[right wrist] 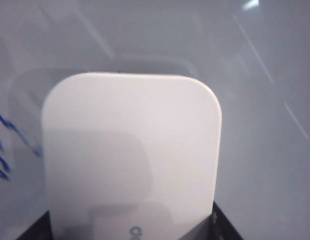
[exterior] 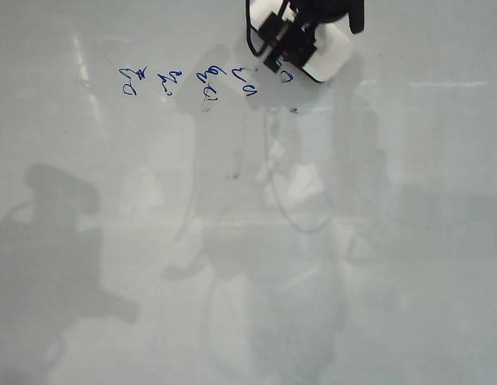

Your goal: Grab the whiteboard eraser that is attached to the surface of the whiteboard and use it to clean the writing on the whiteboard.

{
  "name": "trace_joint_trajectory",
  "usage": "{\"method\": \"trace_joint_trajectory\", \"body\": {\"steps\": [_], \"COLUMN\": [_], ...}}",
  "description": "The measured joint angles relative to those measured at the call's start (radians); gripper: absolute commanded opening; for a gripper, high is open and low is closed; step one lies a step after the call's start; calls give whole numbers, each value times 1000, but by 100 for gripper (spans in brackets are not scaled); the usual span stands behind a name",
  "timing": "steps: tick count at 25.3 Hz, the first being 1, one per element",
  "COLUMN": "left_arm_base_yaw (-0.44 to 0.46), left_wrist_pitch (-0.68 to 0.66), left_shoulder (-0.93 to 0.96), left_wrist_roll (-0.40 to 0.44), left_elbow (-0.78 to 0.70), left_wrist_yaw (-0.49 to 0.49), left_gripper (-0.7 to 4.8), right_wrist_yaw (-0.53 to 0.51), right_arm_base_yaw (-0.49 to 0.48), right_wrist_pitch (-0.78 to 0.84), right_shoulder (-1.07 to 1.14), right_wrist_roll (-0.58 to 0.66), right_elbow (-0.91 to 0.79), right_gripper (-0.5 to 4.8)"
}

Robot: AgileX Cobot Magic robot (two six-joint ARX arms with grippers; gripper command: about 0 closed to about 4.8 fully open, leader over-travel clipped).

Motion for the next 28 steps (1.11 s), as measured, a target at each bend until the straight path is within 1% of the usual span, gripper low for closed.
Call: {"method": "trace_joint_trajectory", "body": {"steps": [1,3,8,13,17,19,21,23,25,28], "left_arm_base_yaw": [0,0,0,0,0,0,0,0,0,0], "left_wrist_pitch": [0,0,0,0,0,0,0,0,0,0], "left_shoulder": [0,0,0,0,0,0,0,0,0,0], "left_wrist_roll": [0,0,0,0,0,0,0,0,0,0], "left_elbow": [0,0,0,0,0,0,0,0,0,0], "left_wrist_yaw": [0,0,0,0,0,0,0,0,0,0], "left_gripper": [-2,-2,-2,-2,-2,-2,-2,-2,-2,-2], "right_wrist_yaw": [-18,-99,-128,-141,-150,-136,-90,-30,5,25], "right_arm_base_yaw": [-3,-19,-17,11,29,37,39,34,31,11], "right_wrist_pitch": [2,-26,-29,-23,-55,-51,-50,-51,-57,-72], "right_shoulder": [0,22,87,142,154,151,150,150,146,91], "right_wrist_roll": [0,5,57,61,63,60,37,-9,-59,-102], "right_elbow": [0,0,0,0,-1,-1,6,21,34,51], "right_gripper": [179,179,179,179,179,179,179,179,179,179]}}
